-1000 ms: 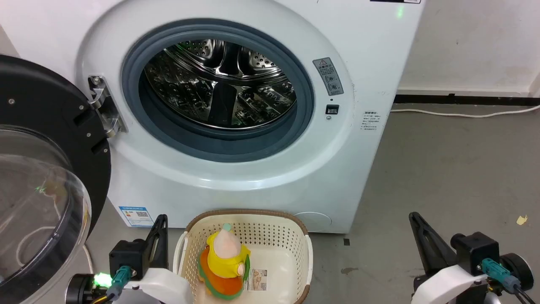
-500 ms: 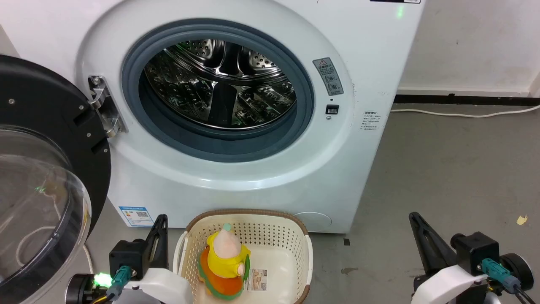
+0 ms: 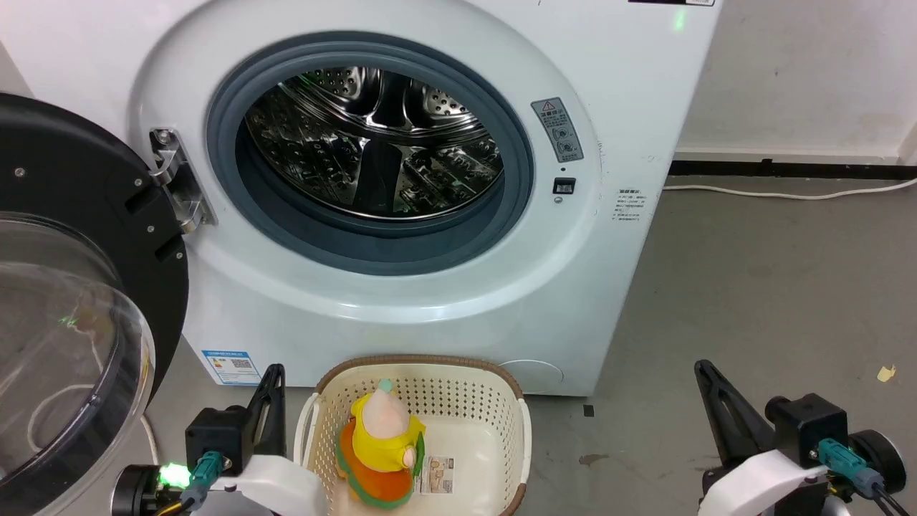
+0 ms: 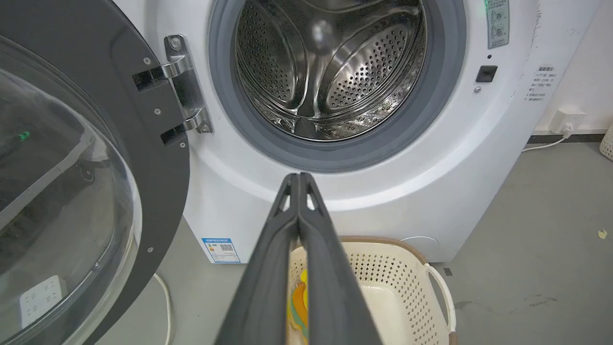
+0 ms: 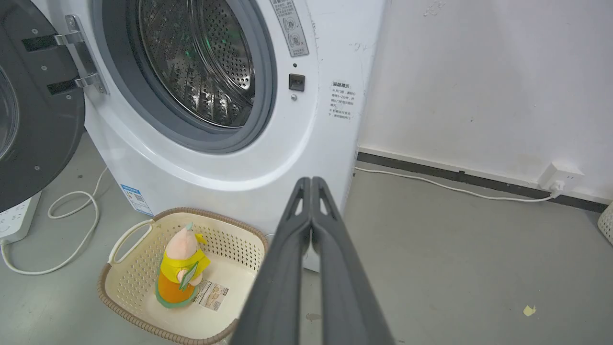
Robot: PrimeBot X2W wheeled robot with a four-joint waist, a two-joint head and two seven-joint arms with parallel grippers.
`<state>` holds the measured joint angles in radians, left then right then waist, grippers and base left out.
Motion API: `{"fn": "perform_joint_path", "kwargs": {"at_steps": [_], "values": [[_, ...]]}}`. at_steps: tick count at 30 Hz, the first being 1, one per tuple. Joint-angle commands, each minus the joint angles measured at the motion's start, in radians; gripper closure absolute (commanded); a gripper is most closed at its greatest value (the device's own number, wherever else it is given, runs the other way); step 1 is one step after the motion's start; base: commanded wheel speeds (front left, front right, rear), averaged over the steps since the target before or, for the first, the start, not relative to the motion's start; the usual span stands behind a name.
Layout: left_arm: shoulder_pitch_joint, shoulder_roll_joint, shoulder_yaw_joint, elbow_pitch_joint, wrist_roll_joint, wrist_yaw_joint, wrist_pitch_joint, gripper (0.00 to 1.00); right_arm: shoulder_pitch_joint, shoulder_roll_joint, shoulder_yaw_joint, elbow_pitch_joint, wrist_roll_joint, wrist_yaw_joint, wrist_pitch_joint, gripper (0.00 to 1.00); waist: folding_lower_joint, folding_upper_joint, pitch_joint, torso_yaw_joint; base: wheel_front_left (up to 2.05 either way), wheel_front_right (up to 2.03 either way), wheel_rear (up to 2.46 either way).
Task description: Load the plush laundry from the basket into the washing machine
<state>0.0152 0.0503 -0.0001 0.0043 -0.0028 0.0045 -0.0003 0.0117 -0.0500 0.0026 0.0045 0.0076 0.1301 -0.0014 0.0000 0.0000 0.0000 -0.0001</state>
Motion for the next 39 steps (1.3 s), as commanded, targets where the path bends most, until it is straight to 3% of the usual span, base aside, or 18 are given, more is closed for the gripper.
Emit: {"fn": "perform_joint_path", "kwargs": {"at_steps": [1,17,39], "values": [[0.000,0.000,-0.001,0.000,0.000,0.000,0.000,0.00,0.000,0.000,0.000,0.000,0.001,0.000,0.000,0.00,0.0000,0.0000,0.000,0.000,0.00,0.00,0.00],[-0.005,0.002,-0.024,0.021,-0.018,-0.012,-0.026,0.00,0.008,0.000,-0.014,-0.005,0.034,0.000,-0.026,0.00,0.0000,0.0000,0.017,-0.007,0.00,0.00,0.00],[-0.123,0.061,-0.073,0.212,-0.084,-0.039,-0.028,0.00,-0.029,0.000,-0.005,-0.036,0.123,0.000,-0.076,0.00,0.0000,0.0000,0.188,-0.084,0.00,0.00,0.00]]}}
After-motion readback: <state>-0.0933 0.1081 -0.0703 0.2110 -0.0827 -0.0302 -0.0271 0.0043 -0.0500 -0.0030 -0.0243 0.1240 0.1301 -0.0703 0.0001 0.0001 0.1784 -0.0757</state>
